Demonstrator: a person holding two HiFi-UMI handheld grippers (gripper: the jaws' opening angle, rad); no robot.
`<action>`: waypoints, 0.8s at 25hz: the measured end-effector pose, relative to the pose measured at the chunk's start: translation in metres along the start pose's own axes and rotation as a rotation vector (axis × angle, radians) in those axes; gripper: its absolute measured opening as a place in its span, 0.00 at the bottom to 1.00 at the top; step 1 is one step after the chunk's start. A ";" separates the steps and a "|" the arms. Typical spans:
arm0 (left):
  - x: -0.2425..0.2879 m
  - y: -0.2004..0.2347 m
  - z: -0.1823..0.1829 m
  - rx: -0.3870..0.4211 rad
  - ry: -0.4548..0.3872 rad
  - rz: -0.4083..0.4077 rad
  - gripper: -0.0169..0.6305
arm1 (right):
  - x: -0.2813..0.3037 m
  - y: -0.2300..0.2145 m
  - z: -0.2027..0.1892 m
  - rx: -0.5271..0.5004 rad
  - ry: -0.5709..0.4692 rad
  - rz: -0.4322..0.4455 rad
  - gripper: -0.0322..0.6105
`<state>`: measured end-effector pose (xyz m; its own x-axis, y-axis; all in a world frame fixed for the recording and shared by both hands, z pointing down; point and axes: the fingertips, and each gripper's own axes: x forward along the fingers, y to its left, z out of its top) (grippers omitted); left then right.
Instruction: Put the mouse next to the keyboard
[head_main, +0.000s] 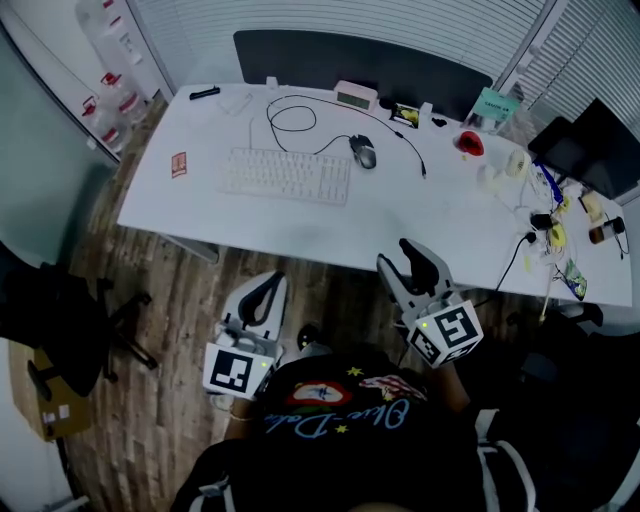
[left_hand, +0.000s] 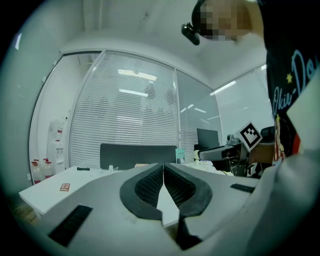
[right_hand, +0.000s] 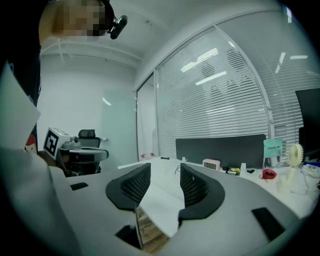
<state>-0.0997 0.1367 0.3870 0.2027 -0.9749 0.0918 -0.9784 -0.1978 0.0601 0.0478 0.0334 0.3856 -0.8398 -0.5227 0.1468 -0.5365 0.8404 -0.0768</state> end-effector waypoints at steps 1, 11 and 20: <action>-0.001 0.006 0.000 -0.001 -0.001 -0.003 0.03 | 0.006 0.002 0.001 -0.002 0.001 -0.007 0.29; 0.023 0.043 -0.014 -0.036 0.018 -0.054 0.03 | 0.030 -0.018 -0.007 -0.004 0.056 -0.101 0.33; 0.074 0.078 0.001 -0.006 0.021 -0.040 0.03 | 0.094 -0.081 0.001 -0.019 0.059 -0.139 0.35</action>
<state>-0.1609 0.0495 0.3973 0.2423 -0.9639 0.1105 -0.9693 -0.2356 0.0698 0.0121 -0.0844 0.4047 -0.7513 -0.6250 0.2121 -0.6448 0.7637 -0.0335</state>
